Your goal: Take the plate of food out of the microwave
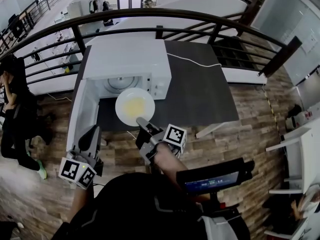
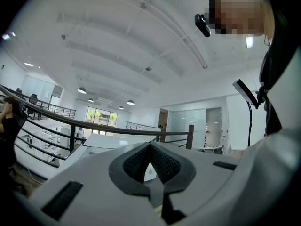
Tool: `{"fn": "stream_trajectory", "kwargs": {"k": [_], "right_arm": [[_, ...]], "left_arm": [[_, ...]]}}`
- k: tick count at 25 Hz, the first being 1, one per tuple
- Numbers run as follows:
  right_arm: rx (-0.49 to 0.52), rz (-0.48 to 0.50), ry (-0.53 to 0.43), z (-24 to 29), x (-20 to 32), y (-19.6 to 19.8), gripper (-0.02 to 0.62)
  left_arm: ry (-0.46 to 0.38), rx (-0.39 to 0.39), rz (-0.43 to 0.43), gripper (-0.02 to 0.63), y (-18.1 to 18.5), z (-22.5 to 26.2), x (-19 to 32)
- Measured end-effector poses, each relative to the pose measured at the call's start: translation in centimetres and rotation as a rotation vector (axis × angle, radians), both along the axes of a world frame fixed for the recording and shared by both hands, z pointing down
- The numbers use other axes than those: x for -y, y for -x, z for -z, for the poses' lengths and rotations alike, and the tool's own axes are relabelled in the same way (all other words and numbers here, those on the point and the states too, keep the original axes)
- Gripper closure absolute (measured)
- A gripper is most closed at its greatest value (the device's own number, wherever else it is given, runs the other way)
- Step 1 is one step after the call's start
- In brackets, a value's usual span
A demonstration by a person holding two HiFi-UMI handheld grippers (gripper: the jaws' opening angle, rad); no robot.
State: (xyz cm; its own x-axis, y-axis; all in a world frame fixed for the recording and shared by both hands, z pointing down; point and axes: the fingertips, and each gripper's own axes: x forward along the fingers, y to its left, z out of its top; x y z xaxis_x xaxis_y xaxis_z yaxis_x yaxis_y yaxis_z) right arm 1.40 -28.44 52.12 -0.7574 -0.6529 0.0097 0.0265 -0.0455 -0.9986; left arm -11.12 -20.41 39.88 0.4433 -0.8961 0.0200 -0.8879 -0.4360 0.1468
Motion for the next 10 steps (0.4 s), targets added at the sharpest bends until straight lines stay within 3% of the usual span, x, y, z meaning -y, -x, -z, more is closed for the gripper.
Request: {"fn": "stream_trajectory", "kwargs": {"k": [10], "right_arm": [[0.004, -0.001, -0.001, 0.02, 0.18, -0.06, 0.578]], "left_arm": [[0.016, 0.001, 0.000, 0.601, 0.29, -0.64, 0.17]]}}
